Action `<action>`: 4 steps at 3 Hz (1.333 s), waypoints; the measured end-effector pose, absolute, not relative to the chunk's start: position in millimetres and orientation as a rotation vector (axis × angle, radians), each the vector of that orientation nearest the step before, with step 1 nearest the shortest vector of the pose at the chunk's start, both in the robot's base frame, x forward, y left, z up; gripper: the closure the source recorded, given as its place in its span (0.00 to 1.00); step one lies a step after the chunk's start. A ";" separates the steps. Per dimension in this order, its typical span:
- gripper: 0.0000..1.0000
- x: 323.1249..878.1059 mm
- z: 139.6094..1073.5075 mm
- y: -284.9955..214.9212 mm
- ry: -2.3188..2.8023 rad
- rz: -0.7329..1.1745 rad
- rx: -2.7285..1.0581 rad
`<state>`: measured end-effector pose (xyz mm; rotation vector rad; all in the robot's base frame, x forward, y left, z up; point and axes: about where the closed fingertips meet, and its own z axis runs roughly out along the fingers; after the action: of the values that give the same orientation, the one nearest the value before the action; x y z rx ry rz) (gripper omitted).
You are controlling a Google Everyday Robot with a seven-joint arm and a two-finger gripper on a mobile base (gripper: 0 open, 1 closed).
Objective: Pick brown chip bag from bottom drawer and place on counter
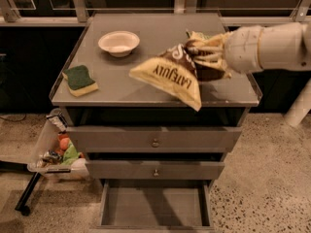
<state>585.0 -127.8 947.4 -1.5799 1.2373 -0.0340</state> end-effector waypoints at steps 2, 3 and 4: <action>0.81 689.7 974.6 -80.3 1.129 0.054 -1.595; 0.57 704.9 1006.4 -50.8 1.067 0.064 -1.563; 0.34 704.9 1006.4 -50.8 1.067 0.064 -1.563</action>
Offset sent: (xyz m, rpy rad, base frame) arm 0.1875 0.0958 0.0790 0.1708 -0.0867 0.1658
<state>704.9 -50.8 1006.4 -1.5631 1.0666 0.0639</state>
